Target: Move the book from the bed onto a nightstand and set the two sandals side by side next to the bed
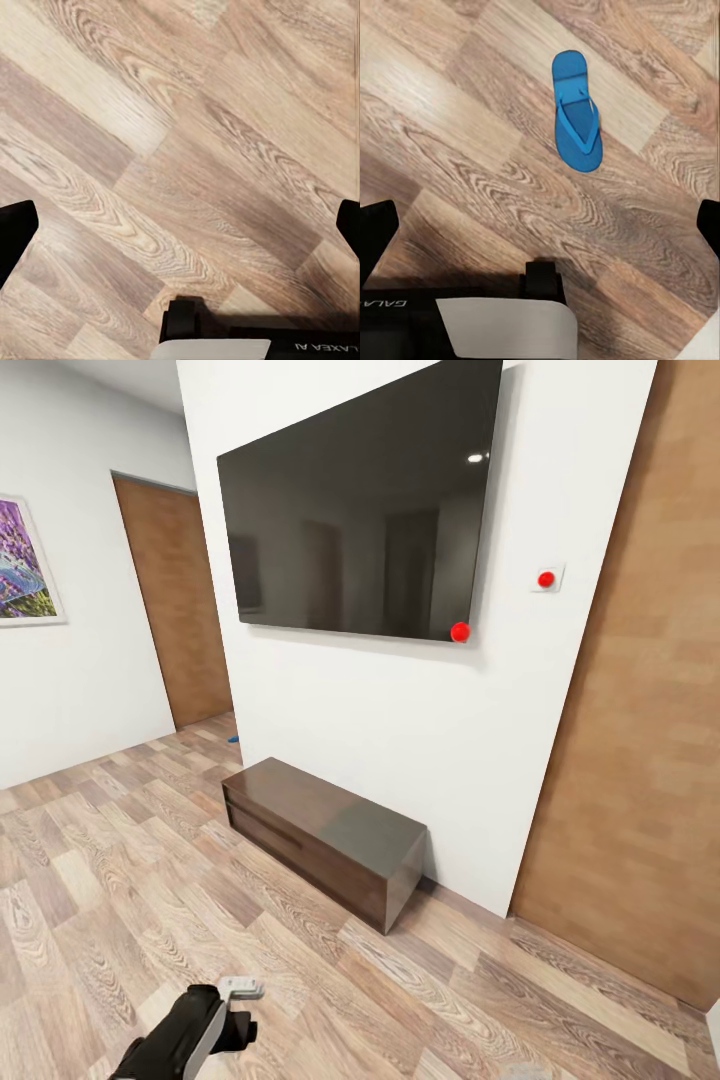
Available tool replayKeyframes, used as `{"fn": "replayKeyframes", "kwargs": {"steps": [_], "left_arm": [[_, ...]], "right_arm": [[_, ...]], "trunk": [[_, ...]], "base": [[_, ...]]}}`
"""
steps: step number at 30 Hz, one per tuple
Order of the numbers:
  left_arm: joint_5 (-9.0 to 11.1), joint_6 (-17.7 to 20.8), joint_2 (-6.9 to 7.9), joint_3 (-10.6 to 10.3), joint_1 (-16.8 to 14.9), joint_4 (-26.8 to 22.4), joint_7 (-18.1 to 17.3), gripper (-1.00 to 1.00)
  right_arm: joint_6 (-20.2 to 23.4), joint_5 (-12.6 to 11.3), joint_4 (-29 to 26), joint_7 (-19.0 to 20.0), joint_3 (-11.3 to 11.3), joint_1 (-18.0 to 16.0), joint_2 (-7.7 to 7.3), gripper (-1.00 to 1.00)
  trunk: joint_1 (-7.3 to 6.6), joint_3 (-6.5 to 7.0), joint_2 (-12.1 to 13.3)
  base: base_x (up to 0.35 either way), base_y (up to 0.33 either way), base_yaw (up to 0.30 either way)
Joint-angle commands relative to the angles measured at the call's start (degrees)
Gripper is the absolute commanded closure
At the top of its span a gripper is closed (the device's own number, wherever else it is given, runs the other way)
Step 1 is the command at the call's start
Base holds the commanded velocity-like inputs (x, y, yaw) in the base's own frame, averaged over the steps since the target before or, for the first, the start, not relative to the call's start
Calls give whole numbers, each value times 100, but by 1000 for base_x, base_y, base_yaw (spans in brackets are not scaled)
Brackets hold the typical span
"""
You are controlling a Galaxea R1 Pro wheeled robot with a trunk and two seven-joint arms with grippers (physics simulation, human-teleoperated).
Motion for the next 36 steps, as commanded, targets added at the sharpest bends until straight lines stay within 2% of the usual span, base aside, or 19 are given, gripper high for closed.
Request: {"fn": "replayKeyframes", "kwargs": {"steps": [1,6,11,18,36], "left_arm": [[-1,58,-3,-2,-2,-56,24,-100],[21,31,-19,-17,15,-108,44,-100],[35,-286,-29,-18,24,218,55,-100],[30,-412,-25,6,25,323,56,-100],[5,-385,-23,11,10,241,61,-100]], "right_arm": [[26,-5,-29,-9,0,-10,-3,-100],[-60,8,-58,-43,5,-23,10,-100],[-89,16,-63,-40,7,-26,-3,-100],[-104,9,-67,-16,4,-25,-8,-100],[-207,4,-63,-27,-4,-30,-12,-100]], "trunk": [[0,-7,-3],[0,-7,-3],[0,-7,-3],[0,-7,-3],[395,-330,-725]], "base": [[0,0,0],[-10,1,0],[-266,60,-179],[-160,33,-69],[-3,1,-1]]}}
